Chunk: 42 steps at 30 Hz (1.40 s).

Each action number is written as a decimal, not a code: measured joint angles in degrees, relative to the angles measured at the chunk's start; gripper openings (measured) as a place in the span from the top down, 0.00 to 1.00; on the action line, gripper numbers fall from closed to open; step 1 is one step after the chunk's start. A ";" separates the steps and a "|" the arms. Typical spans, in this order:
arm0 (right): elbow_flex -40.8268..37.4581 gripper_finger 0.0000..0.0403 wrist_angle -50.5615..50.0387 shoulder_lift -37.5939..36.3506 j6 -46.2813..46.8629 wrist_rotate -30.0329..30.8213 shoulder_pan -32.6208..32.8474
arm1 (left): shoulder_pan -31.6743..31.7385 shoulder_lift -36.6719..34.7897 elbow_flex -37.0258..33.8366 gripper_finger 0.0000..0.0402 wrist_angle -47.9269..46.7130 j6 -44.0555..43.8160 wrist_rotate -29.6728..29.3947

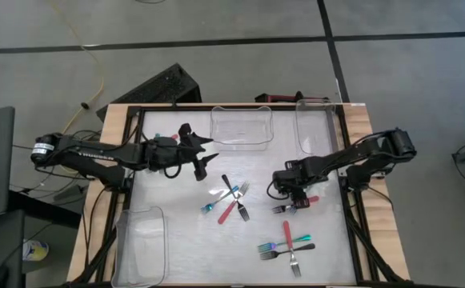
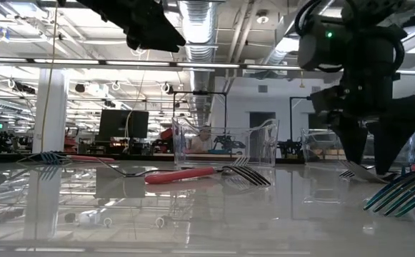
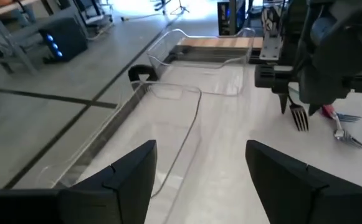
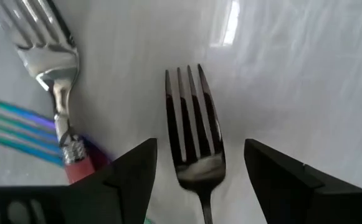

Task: Sort silverware by color (type)
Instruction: Put the middle right black fork into the top left transparent bin

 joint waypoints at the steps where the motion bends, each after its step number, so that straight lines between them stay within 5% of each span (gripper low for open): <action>1: 0.05 0.34 0.51 0.71 -0.08 -0.08 0.00 | 0.00 0.00 0.02 0.41 -0.23 -0.09 0.81; 7: 0.31 0.40 1.49 3.36 0.18 -1.51 -0.03 | 0.00 0.00 0.00 0.41 -1.59 -0.17 11.49; 14: 0.38 0.67 1.36 2.62 5.86 -1.59 0.16 | 0.04 -0.04 0.01 0.41 -4.29 -0.15 18.83; 27: 9.88 0.67 9.82 -7.70 13.33 1.98 1.82 | 0.04 -0.04 0.00 0.41 -6.51 -4.26 18.95; 34: 11.16 0.64 29.36 -17.26 7.97 2.29 1.26 | 0.06 -0.04 0.00 0.41 -0.78 -14.24 24.17; 42: 11.28 0.64 58.64 -21.19 4.43 -9.80 -2.60 | -2.08 0.54 -0.02 0.41 17.34 -23.32 26.54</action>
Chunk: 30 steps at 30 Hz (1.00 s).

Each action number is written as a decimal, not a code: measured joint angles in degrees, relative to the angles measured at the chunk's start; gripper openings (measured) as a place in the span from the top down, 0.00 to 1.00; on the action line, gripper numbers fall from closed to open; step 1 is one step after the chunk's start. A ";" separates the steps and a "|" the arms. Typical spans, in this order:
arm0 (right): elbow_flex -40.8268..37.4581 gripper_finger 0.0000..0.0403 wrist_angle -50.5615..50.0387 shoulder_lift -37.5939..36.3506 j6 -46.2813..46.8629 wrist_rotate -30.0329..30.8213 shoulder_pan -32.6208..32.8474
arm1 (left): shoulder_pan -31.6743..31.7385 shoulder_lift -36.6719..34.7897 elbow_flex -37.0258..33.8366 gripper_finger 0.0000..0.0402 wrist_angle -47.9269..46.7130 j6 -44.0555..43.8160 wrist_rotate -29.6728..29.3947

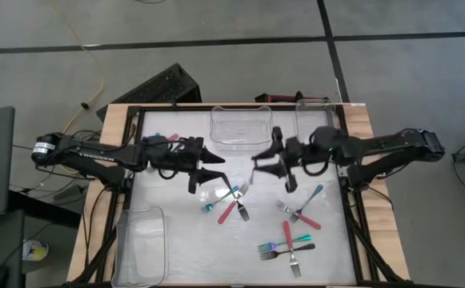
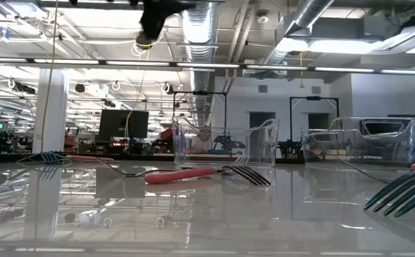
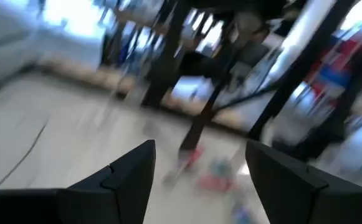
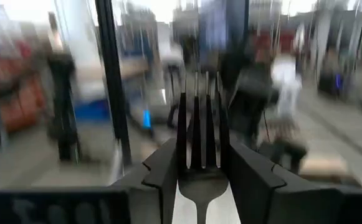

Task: Sort silverware by color (type)
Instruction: Put the middle right black fork into the top left transparent bin

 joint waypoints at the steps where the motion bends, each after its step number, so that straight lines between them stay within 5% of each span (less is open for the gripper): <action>1: -0.04 0.63 4.03 0.36 1.60 -1.52 -0.69 | -0.42 0.26 -0.01 0.41 3.70 0.05 0.49; 5: -0.07 0.63 22.73 5.34 9.06 -7.18 -2.47 | -1.13 1.10 0.02 0.41 13.19 1.38 1.61; 11: -0.01 0.64 38.79 14.30 14.97 -8.13 -3.05 | -0.56 1.15 0.02 0.41 13.40 0.19 5.07; 19: 4.95 0.64 40.70 22.42 15.90 -9.71 -3.70 | 2.20 1.13 0.02 0.41 11.18 -8.36 21.50; 25: 9.26 0.63 40.42 27.30 15.94 -11.23 -3.94 | 2.87 1.15 0.02 0.42 9.47 -11.14 25.56; 30: 11.22 0.63 40.58 29.05 16.80 -14.95 -3.93 | 2.87 1.15 0.02 0.58 9.71 -12.21 28.41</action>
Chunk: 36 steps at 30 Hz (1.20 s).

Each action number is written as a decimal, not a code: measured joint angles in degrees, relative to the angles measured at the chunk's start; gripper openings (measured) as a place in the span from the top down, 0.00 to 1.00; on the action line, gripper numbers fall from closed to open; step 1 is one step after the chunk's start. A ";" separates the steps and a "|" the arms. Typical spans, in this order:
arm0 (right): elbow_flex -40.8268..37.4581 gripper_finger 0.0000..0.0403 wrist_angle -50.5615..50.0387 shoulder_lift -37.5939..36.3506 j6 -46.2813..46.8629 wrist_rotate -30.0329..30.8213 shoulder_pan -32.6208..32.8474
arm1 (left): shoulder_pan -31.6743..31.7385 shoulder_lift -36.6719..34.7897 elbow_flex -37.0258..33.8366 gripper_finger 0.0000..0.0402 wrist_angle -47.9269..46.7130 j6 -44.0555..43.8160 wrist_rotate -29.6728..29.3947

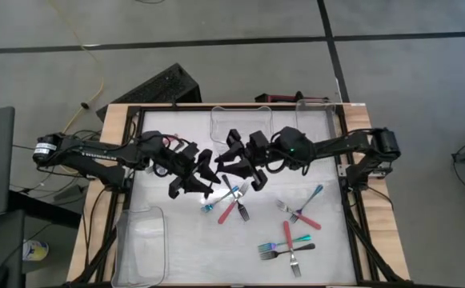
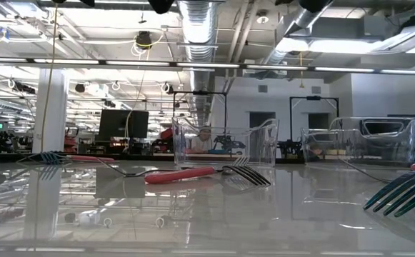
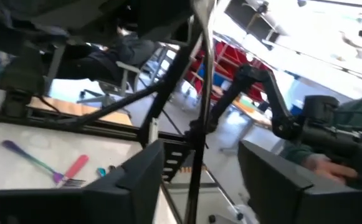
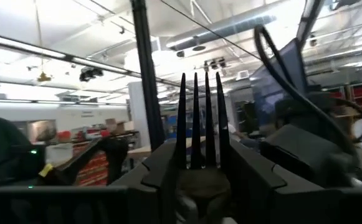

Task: Sort silverware by color (type)
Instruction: Put the middle right black fork into the top left transparent bin

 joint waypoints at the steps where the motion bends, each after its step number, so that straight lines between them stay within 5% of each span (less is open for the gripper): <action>1: 0.03 0.64 -0.11 -0.01 0.01 -0.76 -0.19 | 0.15 0.00 0.00 0.63 -0.03 -0.43 0.02; 7: 0.00 0.63 -0.63 -0.03 0.21 -2.86 -0.50 | 1.01 0.00 0.00 0.96 -0.55 -0.18 1.33; 22: -0.06 0.40 -9.22 -2.27 10.05 -5.66 -5.20 | 3.14 0.00 0.00 1.00 -0.49 -2.40 -3.56; 25: -0.06 0.34 -16.68 -5.46 9.76 -8.64 -7.69 | 6.07 -0.83 0.09 1.00 -3.79 -4.52 -2.01; 30: -0.06 0.32 -40.41 -13.14 8.14 -14.56 -12.55 | 13.49 -3.26 5.36 1.00 -27.20 0.38 -0.11; 36: -0.06 0.31 -71.87 -22.58 -1.17 -7.15 -13.34 | 21.94 2.68 17.61 1.00 -51.27 15.77 -6.02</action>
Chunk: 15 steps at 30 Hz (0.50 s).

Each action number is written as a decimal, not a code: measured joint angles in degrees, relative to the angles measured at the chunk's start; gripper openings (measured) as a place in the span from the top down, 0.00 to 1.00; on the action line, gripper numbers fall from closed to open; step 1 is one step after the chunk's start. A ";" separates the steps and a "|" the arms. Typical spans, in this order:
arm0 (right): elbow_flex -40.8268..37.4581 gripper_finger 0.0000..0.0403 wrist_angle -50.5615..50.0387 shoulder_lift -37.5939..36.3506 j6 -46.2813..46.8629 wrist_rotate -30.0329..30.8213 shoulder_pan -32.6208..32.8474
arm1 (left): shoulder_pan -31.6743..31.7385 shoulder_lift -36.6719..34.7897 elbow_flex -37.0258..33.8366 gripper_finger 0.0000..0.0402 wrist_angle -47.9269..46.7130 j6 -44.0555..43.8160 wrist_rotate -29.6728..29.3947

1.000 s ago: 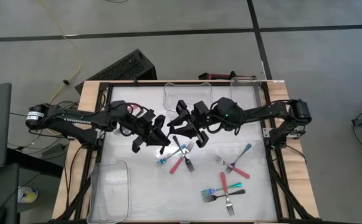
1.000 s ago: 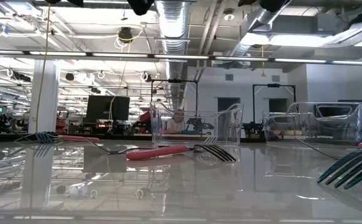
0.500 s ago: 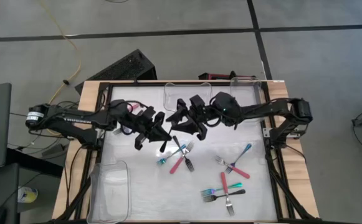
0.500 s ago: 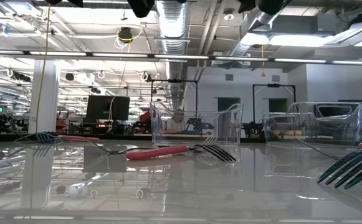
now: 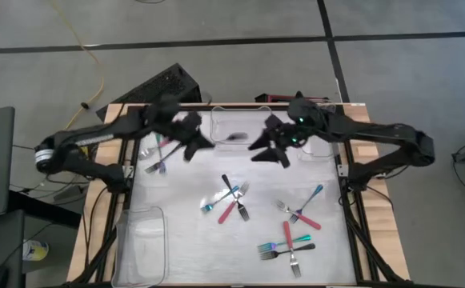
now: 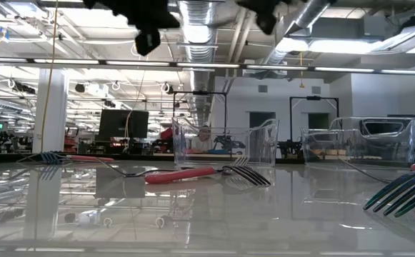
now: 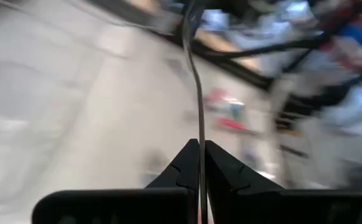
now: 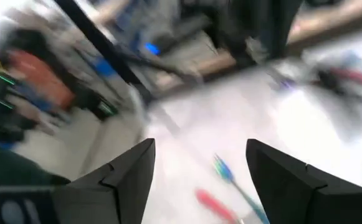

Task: Sort silverware by color (type)
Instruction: Put the middle right black fork into the top left transparent bin

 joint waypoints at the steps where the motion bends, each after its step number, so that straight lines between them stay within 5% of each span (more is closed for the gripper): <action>1: 0.00 0.31 -3.28 -1.20 -0.81 2.40 0.32 | 1.36 2.30 2.34 1.00 -2.38 1.83 -0.79; 15: -0.04 0.31 -22.17 -10.63 5.45 32.02 17.62 | 8.63 38.92 34.63 1.00 -14.83 19.66 6.04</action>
